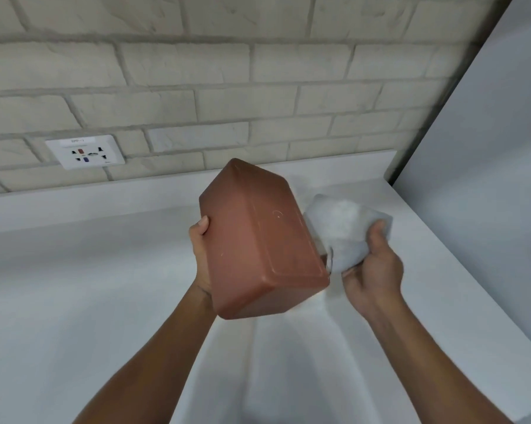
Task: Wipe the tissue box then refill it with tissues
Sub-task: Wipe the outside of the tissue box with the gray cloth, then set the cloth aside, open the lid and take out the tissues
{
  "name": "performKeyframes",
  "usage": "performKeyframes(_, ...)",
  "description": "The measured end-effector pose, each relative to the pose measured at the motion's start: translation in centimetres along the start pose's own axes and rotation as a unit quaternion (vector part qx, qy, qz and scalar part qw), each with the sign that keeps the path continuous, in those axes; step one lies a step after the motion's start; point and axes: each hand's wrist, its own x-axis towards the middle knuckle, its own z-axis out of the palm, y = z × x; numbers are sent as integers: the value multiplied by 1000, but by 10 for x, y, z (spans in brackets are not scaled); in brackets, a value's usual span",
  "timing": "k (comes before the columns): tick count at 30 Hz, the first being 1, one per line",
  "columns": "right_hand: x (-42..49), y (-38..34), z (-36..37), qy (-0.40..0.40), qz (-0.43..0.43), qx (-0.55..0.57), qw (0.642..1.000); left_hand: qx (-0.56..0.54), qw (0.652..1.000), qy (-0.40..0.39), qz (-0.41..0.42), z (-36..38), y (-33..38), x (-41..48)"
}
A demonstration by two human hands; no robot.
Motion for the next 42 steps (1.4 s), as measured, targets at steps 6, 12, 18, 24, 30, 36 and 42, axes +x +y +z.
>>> performKeyframes(6,-43,8,-5,-162,-193,-305,918,34,999,18,-6,-1,-6,9)
performKeyframes(12,-30,44,-25,-173,-51,-358,916,159,987,-20,-28,-10,-2,11)
performKeyframes(18,6,13,-21,-47,58,-32,997,610,757,-138,189,-2,7,0)
performKeyframes(24,30,-23,-3,-178,-8,-264,948,843,474,-196,165,32,8,-19)
performKeyframes(30,39,-25,-5,-105,-121,-443,882,929,283,-169,165,32,-22,-22)
performKeyframes(36,42,-24,3,-144,-109,-429,885,948,270,-139,98,32,-65,-20)
performKeyframes(42,46,-20,4,-165,-108,-433,879,949,280,-124,70,27,-82,-12)
